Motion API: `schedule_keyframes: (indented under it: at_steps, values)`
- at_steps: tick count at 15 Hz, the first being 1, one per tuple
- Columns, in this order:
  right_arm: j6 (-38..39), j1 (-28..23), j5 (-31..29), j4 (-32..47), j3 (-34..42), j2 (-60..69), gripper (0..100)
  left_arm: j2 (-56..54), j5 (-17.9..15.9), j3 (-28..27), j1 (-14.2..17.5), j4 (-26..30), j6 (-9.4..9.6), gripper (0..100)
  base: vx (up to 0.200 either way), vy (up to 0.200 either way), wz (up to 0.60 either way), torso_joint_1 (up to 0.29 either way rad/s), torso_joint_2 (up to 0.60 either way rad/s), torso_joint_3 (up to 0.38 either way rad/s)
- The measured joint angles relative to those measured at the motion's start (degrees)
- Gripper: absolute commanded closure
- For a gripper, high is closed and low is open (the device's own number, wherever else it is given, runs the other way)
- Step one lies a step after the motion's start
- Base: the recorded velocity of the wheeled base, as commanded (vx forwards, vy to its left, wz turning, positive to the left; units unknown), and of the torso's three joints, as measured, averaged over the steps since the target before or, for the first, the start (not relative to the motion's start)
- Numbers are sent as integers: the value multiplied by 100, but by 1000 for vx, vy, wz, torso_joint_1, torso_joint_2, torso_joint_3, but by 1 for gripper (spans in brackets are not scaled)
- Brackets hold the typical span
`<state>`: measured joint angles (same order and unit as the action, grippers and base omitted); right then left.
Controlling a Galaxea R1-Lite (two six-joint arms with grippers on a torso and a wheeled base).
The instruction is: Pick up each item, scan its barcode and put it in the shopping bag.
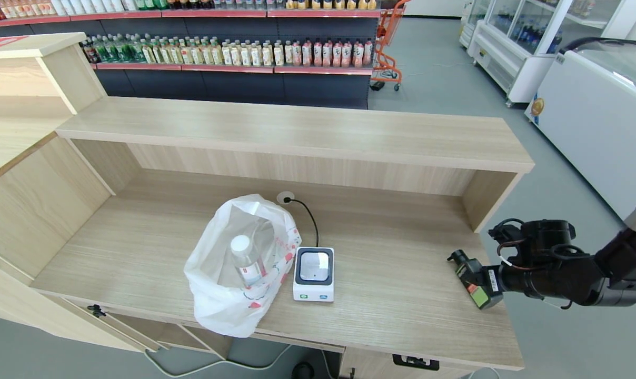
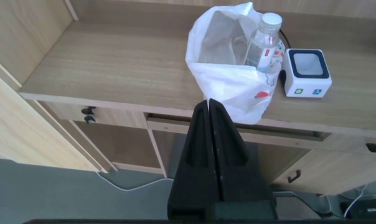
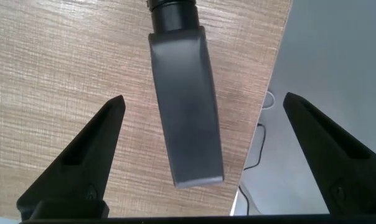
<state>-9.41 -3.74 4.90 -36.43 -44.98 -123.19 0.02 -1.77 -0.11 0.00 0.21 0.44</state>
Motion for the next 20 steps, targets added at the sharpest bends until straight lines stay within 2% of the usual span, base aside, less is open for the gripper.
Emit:
schedule_keyframes:
  at_steps: [3, 18, 19, 20]
  values:
    - [350, 151, 5, -6, -127, -189, 0, 0, 0, 0, 0, 0, 0, 100, 0, 0, 0, 0, 0, 0]
    - [564, 290, 7, -13, -705, -794, 0, 0, 0, -2, 0, 0, 0, 100, 0, 0, 0, 0, 0, 0]
    - [564, 301, 7, -11, -727, -820, 100, 0, 0, -2, 0, 0, -1, 100, 0, 0, 0, 0, 0, 0]
    - [567, 317, 7, -11, -747, -848, 100, 0, 0, -2, 0, 0, 0, 100, 0, 0, 0, 0, 0, 0]
